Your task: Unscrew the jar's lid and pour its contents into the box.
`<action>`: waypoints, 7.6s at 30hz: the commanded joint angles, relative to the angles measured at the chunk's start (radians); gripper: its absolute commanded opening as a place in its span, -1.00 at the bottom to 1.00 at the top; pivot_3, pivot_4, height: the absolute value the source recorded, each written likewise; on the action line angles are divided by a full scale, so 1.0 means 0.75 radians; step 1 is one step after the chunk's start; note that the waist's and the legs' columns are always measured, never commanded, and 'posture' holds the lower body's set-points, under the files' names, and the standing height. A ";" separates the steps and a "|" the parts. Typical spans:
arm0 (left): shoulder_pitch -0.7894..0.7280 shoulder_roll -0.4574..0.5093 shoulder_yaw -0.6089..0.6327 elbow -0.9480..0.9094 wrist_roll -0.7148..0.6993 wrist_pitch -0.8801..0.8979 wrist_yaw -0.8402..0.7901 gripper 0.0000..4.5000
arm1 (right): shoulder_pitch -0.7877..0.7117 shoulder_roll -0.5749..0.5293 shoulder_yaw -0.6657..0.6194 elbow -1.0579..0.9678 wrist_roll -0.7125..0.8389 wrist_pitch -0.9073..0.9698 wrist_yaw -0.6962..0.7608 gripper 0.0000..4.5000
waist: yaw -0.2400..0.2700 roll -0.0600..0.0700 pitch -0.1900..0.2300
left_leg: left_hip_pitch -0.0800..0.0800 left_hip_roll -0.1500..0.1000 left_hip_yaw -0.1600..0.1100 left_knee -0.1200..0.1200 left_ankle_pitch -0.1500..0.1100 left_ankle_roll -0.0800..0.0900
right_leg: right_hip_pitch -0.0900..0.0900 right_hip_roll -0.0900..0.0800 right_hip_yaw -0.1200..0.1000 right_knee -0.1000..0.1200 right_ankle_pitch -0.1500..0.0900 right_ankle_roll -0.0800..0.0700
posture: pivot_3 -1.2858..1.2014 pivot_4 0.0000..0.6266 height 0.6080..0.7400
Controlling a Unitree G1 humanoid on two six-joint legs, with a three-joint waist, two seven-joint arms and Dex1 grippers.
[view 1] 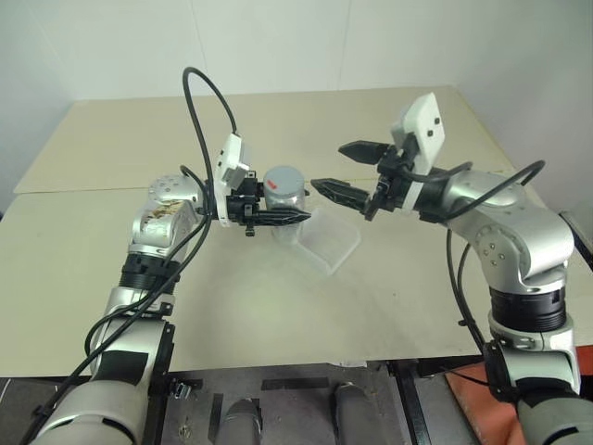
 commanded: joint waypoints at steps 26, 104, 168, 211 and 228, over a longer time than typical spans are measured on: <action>-0.023 -0.015 0.008 -0.022 -0.009 -0.038 -0.003 -0.13 | -0.206 0.179 0.164 -0.064 0.044 0.090 -0.087 0.98 | -0.002 0.000 0.000 | 0.000 0.000 0.000 0.000 0.000 0.000 | 0.000 0.000 0.000 0.001 0.000 0.000 | 0.03 -0.52 1.00; -0.057 -0.026 -0.014 0.155 0.337 -0.547 0.481 -0.13 | 0.501 -0.182 -0.283 -0.133 0.005 0.243 -0.070 0.98 | 0.014 0.000 0.000 | 0.001 0.000 0.001 0.000 0.000 0.001 | 0.002 0.000 0.001 -0.009 0.000 0.000 | 0.03 -0.52 1.00; -0.117 -0.158 0.109 0.070 0.400 0.225 1.163 -0.13 | 0.316 -0.351 -0.235 -0.234 0.362 0.392 0.012 0.98 | 0.017 0.000 0.000 | -0.004 -0.003 0.000 0.003 0.003 -0.005 | 0.000 -0.002 0.000 -0.006 0.003 0.004 | 0.03 -0.52 1.00; -0.754 -0.009 -1.288 0.580 2.367 -1.141 2.401 -0.13 | 0.309 -0.314 -0.288 -0.253 0.382 0.355 -0.090 0.98 | 0.075 -0.001 0.000 | -0.011 -0.004 0.002 0.003 0.003 -0.005 | -0.002 -0.004 0.000 -0.010 0.006 0.007 | 0.03 -0.52 1.00; -0.198 -0.214 -0.004 0.329 0.729 -0.054 1.376 -0.13 | 0.368 -0.336 -0.270 -0.275 0.351 0.322 -0.073 0.98 | 0.058 0.000 0.000 | -0.010 -0.004 0.001 0.006 0.003 -0.005 | -0.001 -0.004 0.000 -0.008 0.006 0.007 | 0.03 -0.52 1.00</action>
